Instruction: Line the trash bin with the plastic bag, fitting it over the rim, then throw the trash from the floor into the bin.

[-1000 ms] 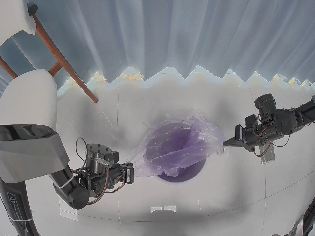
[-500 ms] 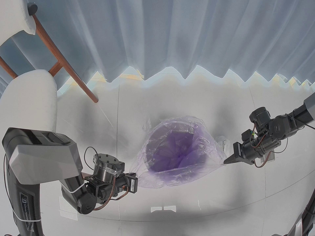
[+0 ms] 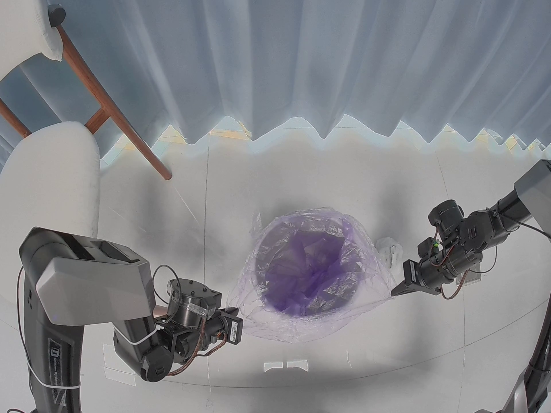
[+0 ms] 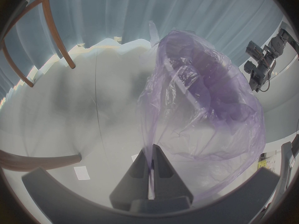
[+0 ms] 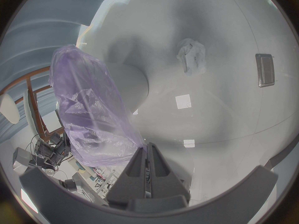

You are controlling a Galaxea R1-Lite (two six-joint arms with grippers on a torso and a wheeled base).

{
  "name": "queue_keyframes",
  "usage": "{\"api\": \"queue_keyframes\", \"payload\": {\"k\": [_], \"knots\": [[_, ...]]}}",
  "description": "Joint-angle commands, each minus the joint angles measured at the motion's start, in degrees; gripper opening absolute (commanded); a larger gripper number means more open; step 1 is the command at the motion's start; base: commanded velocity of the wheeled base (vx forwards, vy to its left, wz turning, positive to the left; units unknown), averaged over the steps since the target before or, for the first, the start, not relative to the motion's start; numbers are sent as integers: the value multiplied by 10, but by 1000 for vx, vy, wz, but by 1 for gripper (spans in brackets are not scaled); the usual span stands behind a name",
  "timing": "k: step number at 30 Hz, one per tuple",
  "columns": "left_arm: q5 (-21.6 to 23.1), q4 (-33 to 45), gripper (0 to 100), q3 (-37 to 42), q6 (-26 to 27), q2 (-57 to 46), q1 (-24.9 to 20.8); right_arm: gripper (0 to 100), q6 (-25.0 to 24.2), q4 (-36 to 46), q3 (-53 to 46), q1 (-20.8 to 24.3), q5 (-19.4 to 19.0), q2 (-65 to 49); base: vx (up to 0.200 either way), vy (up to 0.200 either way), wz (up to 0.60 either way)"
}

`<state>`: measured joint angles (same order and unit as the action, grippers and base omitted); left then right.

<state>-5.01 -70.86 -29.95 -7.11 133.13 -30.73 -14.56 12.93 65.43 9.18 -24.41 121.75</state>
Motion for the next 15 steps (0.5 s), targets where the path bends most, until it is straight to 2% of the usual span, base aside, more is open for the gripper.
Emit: {"api": "queue_keyframes", "payload": {"k": [1,5,11,15], "knots": [[-4,-8,0,-1,1,19,-2,0,0,0,3,0,1,17,0,0,0],[-23,-11,0,1,2,23,-6,0,0,0,4,-1,2,25,0,0,0],[-42,-13,0,0,13,27,-6,0,6,0,5,-1,38,45,0,0,0],[-45,-15,0,0,15,27,-6,0,7,-1,9,-5,38,52,0,0,0]]}}
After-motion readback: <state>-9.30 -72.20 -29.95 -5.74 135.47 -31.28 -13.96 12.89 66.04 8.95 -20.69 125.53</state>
